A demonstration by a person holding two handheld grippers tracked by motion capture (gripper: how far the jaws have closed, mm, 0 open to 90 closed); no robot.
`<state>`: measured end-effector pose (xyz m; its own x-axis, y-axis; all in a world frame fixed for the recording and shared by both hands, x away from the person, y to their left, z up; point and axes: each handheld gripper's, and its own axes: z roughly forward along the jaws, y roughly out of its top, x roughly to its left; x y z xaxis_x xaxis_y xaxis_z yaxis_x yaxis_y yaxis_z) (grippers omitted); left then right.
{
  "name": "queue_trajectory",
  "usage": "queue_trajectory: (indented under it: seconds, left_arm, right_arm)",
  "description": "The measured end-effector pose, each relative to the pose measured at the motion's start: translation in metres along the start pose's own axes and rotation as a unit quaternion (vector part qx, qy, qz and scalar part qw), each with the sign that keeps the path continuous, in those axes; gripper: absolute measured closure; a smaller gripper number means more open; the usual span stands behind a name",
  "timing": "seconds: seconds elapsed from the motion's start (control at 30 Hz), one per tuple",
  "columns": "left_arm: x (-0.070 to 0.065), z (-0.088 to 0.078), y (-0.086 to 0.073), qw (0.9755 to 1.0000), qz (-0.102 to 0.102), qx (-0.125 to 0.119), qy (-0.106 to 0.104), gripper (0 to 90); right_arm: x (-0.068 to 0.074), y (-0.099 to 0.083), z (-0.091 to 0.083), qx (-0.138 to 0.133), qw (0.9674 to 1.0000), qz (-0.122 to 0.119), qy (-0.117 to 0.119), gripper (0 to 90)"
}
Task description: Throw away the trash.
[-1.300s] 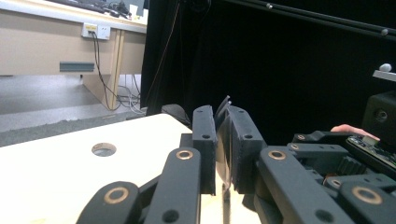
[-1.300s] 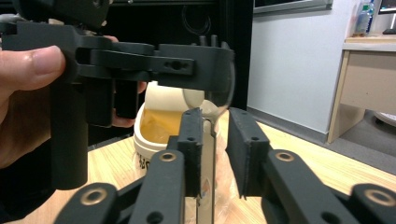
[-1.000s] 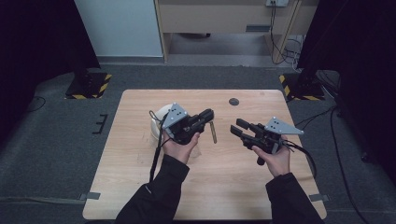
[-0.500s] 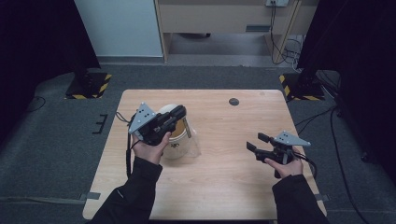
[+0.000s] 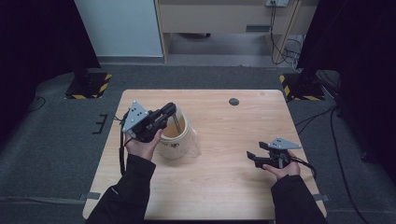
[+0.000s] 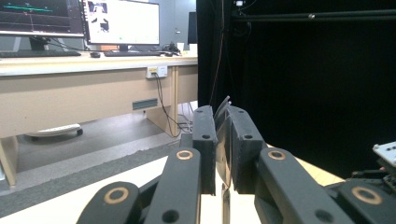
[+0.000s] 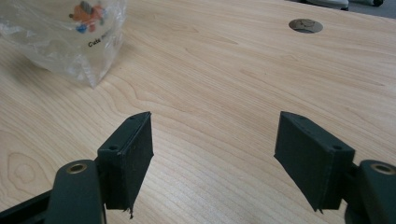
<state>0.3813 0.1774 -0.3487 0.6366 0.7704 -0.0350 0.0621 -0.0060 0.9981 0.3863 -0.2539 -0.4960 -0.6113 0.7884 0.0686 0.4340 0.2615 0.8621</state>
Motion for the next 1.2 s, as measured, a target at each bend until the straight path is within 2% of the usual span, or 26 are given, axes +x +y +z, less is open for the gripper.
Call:
queue_trajectory:
  seconds: [0.03, 0.13, 0.4, 0.6, 0.63, 0.8, 0.9, 1.0, 1.1, 1.2]
  left_arm:
    - [0.003, 0.002, -0.004, 0.9999, 0.009, 0.006, 0.007, 82.5]
    - [0.006, 0.003, -0.009, 0.9998, 0.013, 0.009, 0.01, 82.5]
    - [0.011, 0.005, -0.021, 0.9995, 0.021, 0.024, 0.008, 82.4]
    - [0.012, 0.007, -0.03, 0.9992, 0.019, 0.035, 0.007, 80.4]
    - [0.013, 0.008, -0.034, 0.9992, 0.014, 0.036, 0.009, 79.3]
    - [0.015, 0.006, -0.038, 0.9992, 0.01, 0.039, 0.008, 68.8]
    - [0.016, -0.002, -0.038, 0.9993, 0.01, 0.035, 0.008, 62.3]
    - [0.019, -0.02, -0.041, 0.9993, 0.004, 0.034, 0.015, 55.2]
    - [0.023, -0.035, -0.045, 0.9988, -0.013, 0.04, 0.024, 42.1]
    - [0.025, -0.052, -0.051, 0.9981, -0.016, 0.051, 0.032, 34.9]
  right_arm:
    - [0.0, 0.0, 0.001, 0.0, 1.0, 0.0, -0.001, 28.0]
    - [0.001, -0.001, 0.002, 0.004, 1.0, -0.006, 0.0, 28.2]
    - [0.001, -0.001, 0.003, 0.004, 0.9999, -0.009, 0.001, 28.2]
    - [0.001, -0.001, 0.003, 0.004, 0.9999, -0.01, 0.002, 28.2]
    - [0.001, -0.001, 0.003, 0.004, 0.9999, -0.009, 0.002, 28.2]
    - [0.001, -0.001, 0.002, 0.003, 1.0, -0.009, 0.003, 28.2]
    - [0.0, 0.0, 0.002, 0.0, 1.0, -0.007, 0.001, 28.1]
    - [-0.001, -0.001, 0.001, 0.002, 1.0, -0.006, -0.002, 27.7]
    - [-0.003, -0.002, 0.001, 0.007, 1.0, -0.004, -0.006, 26.8]
    - [-0.004, -0.002, 0.001, 0.01, 0.9999, -0.004, -0.011, 25.4]
